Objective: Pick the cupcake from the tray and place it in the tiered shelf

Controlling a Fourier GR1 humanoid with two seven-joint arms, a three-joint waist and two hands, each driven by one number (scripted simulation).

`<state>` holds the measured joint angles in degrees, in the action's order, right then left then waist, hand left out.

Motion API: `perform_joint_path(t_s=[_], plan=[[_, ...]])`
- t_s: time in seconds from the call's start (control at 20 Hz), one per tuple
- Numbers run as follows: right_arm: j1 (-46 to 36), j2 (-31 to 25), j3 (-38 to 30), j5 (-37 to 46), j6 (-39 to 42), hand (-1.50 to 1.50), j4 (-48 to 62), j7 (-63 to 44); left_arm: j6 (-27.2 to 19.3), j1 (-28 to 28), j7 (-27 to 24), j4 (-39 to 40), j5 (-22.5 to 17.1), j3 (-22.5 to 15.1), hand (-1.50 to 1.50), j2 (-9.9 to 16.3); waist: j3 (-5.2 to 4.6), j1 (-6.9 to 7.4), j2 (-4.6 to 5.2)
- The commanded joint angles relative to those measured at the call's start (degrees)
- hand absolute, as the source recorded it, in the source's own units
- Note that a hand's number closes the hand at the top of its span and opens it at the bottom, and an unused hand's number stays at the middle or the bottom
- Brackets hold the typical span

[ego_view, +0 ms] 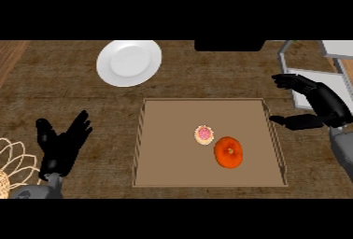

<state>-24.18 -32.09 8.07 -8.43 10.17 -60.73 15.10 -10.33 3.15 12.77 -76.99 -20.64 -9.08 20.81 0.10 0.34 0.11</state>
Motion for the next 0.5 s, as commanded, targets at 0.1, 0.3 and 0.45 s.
perform_joint_path(t_s=[0.1,0.3,0.45], plan=[[3.1,-5.1,2.9,-1.6,11.8,-1.50,-11.2,-6.2,1.3,1.1,5.2,-1.6,-1.1,1.9,0.00,2.1,-0.14,-0.91,-0.41],[-0.3,-4.7,3.7,-3.2,12.7,-1.50,-20.3,-18.4,2.1,0.5,-1.4,3.3,1.5,1.2,0.00,-1.0,-0.19,-0.72,-0.28],[-2.6,-7.9,4.3,-4.4,14.7,-1.50,-26.1,-28.2,-0.5,-0.3,0.7,-0.6,2.3,0.4,0.00,-1.8,-0.18,-0.57,-0.45]])
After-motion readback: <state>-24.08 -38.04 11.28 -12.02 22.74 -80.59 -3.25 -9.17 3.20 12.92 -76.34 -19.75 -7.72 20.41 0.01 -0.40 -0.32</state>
